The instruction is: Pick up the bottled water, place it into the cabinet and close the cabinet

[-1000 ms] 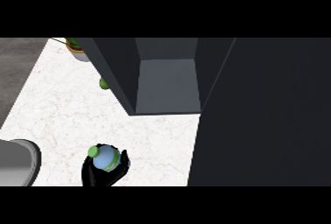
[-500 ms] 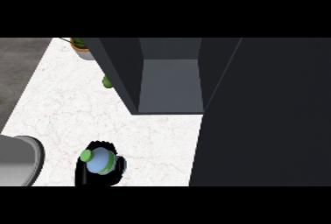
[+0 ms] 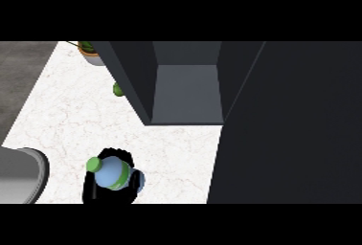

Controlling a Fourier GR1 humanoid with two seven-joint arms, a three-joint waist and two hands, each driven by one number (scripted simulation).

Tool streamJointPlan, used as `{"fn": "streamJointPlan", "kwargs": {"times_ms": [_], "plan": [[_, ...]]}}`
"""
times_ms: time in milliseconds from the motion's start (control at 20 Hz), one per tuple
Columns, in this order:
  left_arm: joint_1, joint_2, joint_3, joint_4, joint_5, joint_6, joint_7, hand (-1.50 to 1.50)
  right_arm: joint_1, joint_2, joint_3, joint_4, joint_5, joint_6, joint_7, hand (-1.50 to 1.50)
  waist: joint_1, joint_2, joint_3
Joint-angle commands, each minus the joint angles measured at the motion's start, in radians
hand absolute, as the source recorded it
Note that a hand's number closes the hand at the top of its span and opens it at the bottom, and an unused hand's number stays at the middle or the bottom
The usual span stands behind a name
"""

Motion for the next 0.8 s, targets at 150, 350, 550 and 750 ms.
{"fn": "streamJointPlan", "kwargs": {"times_ms": [150,350,550,750], "plan": [[-0.065,-0.011,0.005,-0.143,-0.072,0.135,0.124,1.5,0.032,-0.047,-0.004,-0.167,0.069,0.011,0.071,-1.5,-0.003,0.0,0.0],[-0.164,-0.096,-0.02,-0.161,-0.146,0.249,0.2,1.5,0.029,-0.016,0.001,-0.072,0.052,0.005,0.005,-1.5,-0.005,0.002,0.0],[-0.217,-0.127,-0.033,-0.184,-0.189,0.302,0.281,1.5,0.061,-0.016,0.044,-0.087,0.084,-0.013,-0.014,-1.5,-0.007,0.001,0.0],[-0.257,-0.113,0.017,-0.163,-0.208,0.287,0.339,1.5,0.021,-0.029,0.003,-0.163,0.085,-0.01,0.103,-1.5,-0.004,0.002,-0.001]]}}
